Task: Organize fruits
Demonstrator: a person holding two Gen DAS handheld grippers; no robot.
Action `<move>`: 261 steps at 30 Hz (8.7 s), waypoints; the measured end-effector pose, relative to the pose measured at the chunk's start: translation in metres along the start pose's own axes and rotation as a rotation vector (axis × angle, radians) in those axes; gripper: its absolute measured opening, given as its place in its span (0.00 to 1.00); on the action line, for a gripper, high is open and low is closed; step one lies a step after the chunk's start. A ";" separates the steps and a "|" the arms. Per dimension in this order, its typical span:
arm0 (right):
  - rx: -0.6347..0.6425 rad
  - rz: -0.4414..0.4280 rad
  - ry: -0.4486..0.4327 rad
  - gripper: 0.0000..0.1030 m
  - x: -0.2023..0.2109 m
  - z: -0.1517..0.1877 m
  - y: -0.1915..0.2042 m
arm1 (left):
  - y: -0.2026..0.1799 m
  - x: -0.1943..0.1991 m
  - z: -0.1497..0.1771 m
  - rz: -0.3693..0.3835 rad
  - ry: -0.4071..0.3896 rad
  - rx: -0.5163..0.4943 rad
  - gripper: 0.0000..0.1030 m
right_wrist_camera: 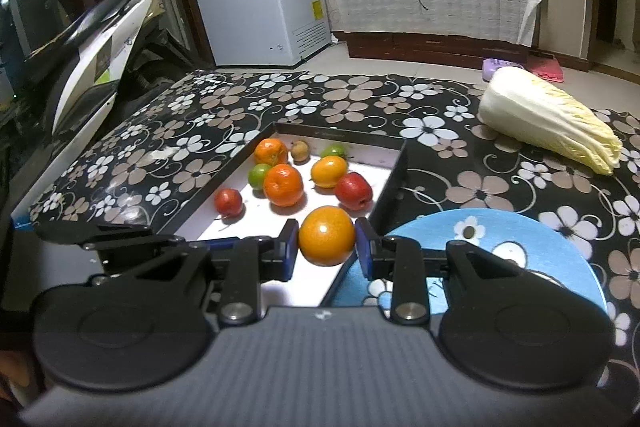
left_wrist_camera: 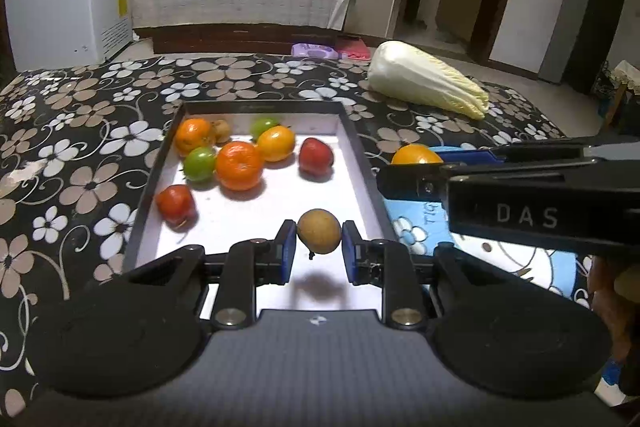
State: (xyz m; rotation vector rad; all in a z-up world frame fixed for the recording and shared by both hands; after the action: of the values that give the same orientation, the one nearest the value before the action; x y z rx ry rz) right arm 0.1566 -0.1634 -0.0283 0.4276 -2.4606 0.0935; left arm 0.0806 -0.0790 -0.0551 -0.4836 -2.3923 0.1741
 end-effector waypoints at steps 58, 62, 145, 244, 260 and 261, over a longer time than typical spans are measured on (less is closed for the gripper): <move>-0.077 0.099 0.035 0.32 0.022 0.031 -0.082 | -0.113 -0.062 0.025 0.194 0.077 -0.123 0.28; -0.083 0.104 0.038 0.32 0.022 0.032 -0.084 | -0.118 -0.062 0.026 0.207 0.074 -0.144 0.29; -0.170 0.255 0.061 0.41 -0.009 0.039 -0.110 | 0.003 -0.015 -0.009 -0.093 -0.012 0.035 0.45; 0.096 -0.043 0.031 0.42 -0.088 -0.036 0.065 | 0.085 -0.009 -0.004 -0.264 0.019 0.136 0.49; -0.078 -0.068 -0.013 0.42 -0.061 -0.045 0.019 | 0.097 -0.031 -0.014 -0.192 0.041 0.253 0.48; -0.083 -0.072 -0.014 0.42 -0.060 -0.046 0.018 | 0.098 -0.032 -0.014 -0.197 0.051 0.244 0.48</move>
State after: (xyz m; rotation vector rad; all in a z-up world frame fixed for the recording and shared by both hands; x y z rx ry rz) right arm 0.2223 -0.1219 -0.0276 0.4816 -2.4501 -0.0411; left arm 0.1412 -0.0014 -0.0878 -0.1370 -2.3124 0.3553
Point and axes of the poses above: each gripper's, at about its wrist camera, not at the fingertips, and x roughly against the way its jaws point, y to its left, z to its underside, the point moved 9 cm from there along -x, roughly the way its jaws point, and after that the axes turned 12 degrees about z, right-handed, at the moved point
